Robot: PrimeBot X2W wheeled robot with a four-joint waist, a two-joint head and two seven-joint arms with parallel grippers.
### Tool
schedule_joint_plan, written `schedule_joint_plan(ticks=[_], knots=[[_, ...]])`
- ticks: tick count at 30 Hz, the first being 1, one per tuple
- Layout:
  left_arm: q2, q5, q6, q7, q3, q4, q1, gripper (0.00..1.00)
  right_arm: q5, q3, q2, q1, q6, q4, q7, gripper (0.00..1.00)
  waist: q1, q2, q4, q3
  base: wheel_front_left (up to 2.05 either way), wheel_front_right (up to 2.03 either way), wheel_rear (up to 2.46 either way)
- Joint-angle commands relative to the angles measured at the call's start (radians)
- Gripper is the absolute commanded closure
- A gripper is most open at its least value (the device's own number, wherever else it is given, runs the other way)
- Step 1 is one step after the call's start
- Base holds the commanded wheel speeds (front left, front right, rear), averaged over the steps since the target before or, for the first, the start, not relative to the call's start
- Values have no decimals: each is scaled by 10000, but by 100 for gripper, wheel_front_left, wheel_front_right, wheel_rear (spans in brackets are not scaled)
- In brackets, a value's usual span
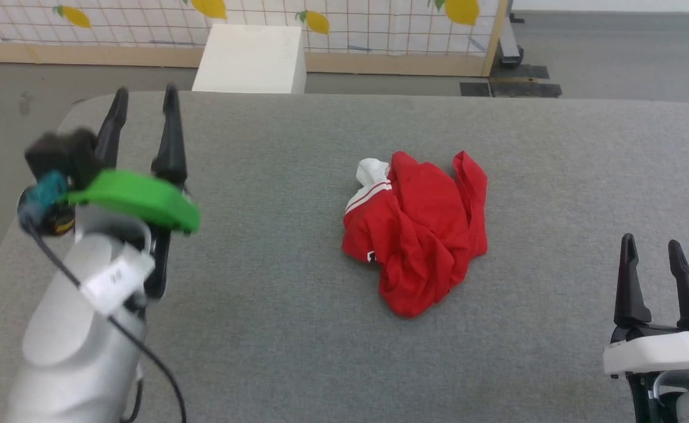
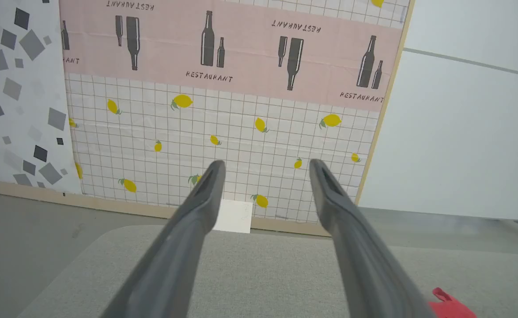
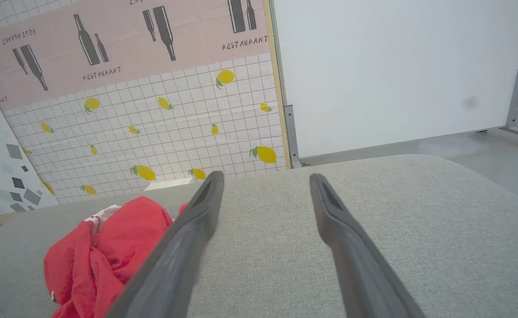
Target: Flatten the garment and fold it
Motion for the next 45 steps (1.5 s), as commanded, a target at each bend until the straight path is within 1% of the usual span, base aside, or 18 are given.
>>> schedule_joint_plan(ticks=[1,2,4,9,15,19,26,37,40,42,45], knots=[[159,271,122,-136,-35,-145,383,0,-73,18,7,96,-15,-33,-61,0,0,0,56,-32,0,0,0],[239,423,257,-229,-15,-293,695,0,-86,36,7,97,-15,-32,-61,0,0,0,68,-31,0,0,0],[363,627,345,-271,-123,-398,1113,0,-137,93,7,105,-15,-20,-61,0,0,0,76,-36,0,0,0],[512,827,473,-275,-374,-537,2123,0,-305,318,7,123,-15,1,-61,0,0,0,51,-28,0,0,0],[386,660,627,-331,-371,-652,2913,0,-343,509,7,166,-15,41,-61,0,0,0,81,-41,0,0,0],[265,418,641,-272,-390,-651,3358,0,-309,619,7,170,-15,89,-61,0,0,0,64,-49,0,0,0],[131,43,427,-310,-364,-869,3819,0,-222,710,7,180,-15,143,-61,0,0,0,17,16,0,0,0],[-23,-59,480,-411,-218,-1070,4057,0,-195,754,7,128,-15,233,-61,0,0,0,17,125,0,0,0],[-49,-35,505,-425,-200,-1115,4026,0,-142,933,7,-30,-15,408,-36,0,0,0,20,219,0,0,0],[-76,-25,529,-434,-175,-1144,3996,0,-194,1044,7,-308,-15,564,173,0,0,0,31,299,0,0,0],[-134,27,541,-447,-198,-1235,3940,0,-310,1192,7,-948,-15,743,905,0,0,0,90,486,0,0,0]])
